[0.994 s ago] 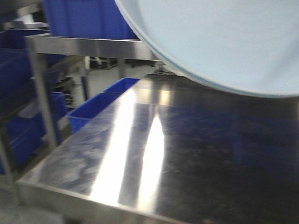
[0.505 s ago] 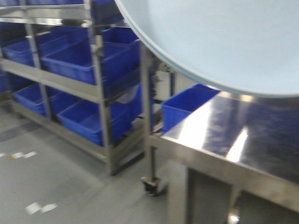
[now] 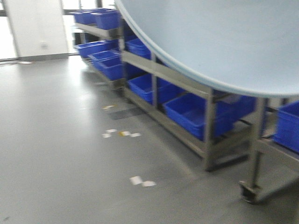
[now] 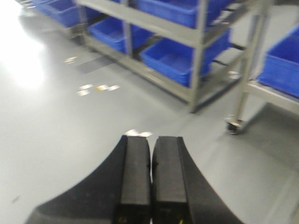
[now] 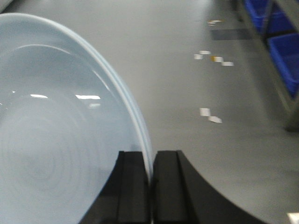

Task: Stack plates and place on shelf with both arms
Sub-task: 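Turn the base away from the table while holding the plates in the right gripper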

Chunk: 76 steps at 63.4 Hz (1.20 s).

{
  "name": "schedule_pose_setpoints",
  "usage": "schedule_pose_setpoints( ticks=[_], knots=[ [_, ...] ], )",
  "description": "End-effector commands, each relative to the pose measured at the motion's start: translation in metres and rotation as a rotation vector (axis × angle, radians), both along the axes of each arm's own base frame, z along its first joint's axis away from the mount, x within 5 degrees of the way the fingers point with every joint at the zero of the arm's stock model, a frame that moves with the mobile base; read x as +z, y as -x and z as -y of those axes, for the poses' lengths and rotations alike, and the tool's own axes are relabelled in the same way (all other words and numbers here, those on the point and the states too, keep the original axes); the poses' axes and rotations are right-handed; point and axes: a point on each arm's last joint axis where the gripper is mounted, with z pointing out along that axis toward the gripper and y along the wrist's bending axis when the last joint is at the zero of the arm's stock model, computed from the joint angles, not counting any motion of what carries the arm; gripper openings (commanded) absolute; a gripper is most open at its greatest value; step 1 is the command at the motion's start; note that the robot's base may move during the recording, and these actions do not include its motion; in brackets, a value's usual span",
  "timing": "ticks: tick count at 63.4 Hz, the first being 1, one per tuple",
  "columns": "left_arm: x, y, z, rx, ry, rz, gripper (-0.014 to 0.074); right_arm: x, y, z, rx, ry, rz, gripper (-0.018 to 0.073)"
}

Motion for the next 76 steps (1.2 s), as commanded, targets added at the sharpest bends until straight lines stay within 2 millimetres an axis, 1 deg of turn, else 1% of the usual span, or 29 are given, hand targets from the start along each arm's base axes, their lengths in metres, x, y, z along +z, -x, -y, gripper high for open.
schedule_pose_setpoints(
  ticks=[1, 76],
  knots=[
    [0.0155, -0.0011, 0.0019, -0.015, 0.037, 0.085, 0.0084, 0.0175, -0.0018, 0.0013, -0.025, -0.062, 0.102, 0.0056],
    [0.0155, -0.0011, 0.0019, -0.015, 0.037, 0.085, 0.0084, 0.0175, -0.0018, 0.0013, -0.025, -0.062, 0.102, 0.0056]
  ],
)
